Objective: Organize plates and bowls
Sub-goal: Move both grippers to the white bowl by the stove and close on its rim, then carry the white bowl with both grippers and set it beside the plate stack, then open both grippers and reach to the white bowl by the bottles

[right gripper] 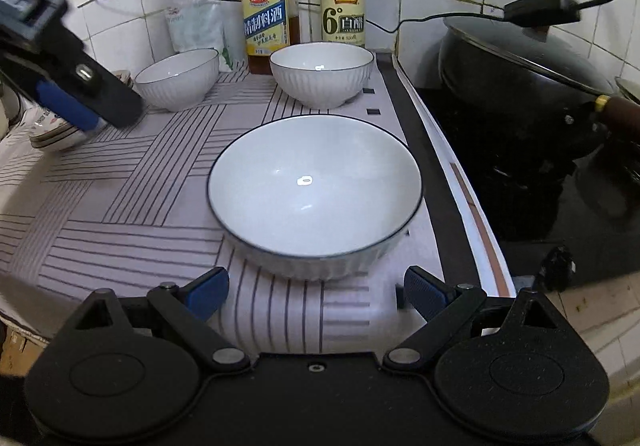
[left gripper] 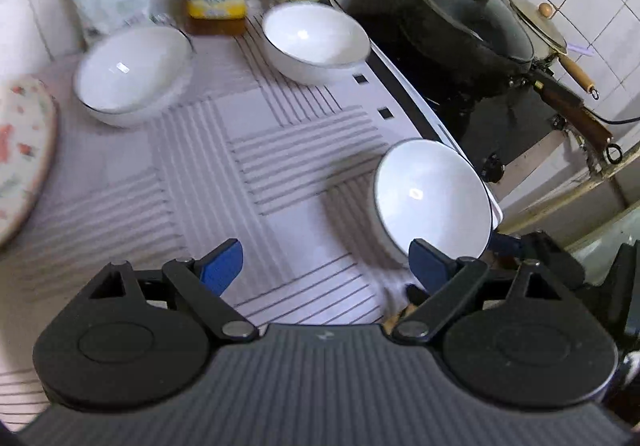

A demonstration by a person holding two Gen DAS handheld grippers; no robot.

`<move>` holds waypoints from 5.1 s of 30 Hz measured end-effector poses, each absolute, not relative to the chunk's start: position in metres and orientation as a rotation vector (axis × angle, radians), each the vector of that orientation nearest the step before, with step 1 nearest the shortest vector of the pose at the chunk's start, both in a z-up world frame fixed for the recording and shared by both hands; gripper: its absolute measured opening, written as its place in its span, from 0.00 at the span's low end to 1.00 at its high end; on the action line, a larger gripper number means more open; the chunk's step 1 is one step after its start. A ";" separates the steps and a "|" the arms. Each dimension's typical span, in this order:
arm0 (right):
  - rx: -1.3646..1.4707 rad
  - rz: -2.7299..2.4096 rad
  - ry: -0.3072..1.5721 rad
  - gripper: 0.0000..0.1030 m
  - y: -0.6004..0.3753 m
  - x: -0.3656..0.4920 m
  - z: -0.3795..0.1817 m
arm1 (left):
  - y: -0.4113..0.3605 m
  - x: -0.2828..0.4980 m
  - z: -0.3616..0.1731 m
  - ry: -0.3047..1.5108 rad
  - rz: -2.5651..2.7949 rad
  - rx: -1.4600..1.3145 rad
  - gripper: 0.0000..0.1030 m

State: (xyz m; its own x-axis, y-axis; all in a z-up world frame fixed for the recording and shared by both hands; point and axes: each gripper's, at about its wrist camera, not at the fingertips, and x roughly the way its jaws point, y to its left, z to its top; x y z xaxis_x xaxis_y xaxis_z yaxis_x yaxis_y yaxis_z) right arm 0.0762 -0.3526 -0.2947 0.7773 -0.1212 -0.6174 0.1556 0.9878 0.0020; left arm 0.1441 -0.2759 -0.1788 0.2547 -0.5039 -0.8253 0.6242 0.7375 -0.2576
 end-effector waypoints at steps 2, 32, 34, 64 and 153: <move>0.047 -0.142 0.637 0.94 -0.352 0.081 -0.300 | -0.289 0.145 -0.192 1.091 -0.778 0.112 0.87; -0.014 -0.128 0.486 0.94 -0.353 0.088 -0.314 | -0.351 0.148 -0.225 1.191 -0.777 0.207 0.17; -0.033 -0.125 0.479 0.94 -0.350 0.086 -0.311 | -0.348 0.146 -0.223 1.189 -0.780 0.210 0.17; -0.179 0.282 0.445 0.94 -0.238 0.126 -0.264 | -0.184 0.169 -0.180 1.206 -0.496 0.062 0.18; 0.355 -0.291 0.434 0.68 -0.399 0.159 -0.196 | -0.280 0.245 -0.122 1.009 -0.647 0.078 0.46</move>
State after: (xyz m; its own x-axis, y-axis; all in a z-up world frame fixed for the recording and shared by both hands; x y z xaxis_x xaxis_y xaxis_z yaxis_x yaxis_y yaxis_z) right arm 0.1585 -0.3994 -0.1961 0.8680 -0.1972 -0.4557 0.3464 0.8981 0.2712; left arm 0.2449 -0.2803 -0.1219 0.3642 -0.4677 -0.8053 0.5371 0.8119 -0.2286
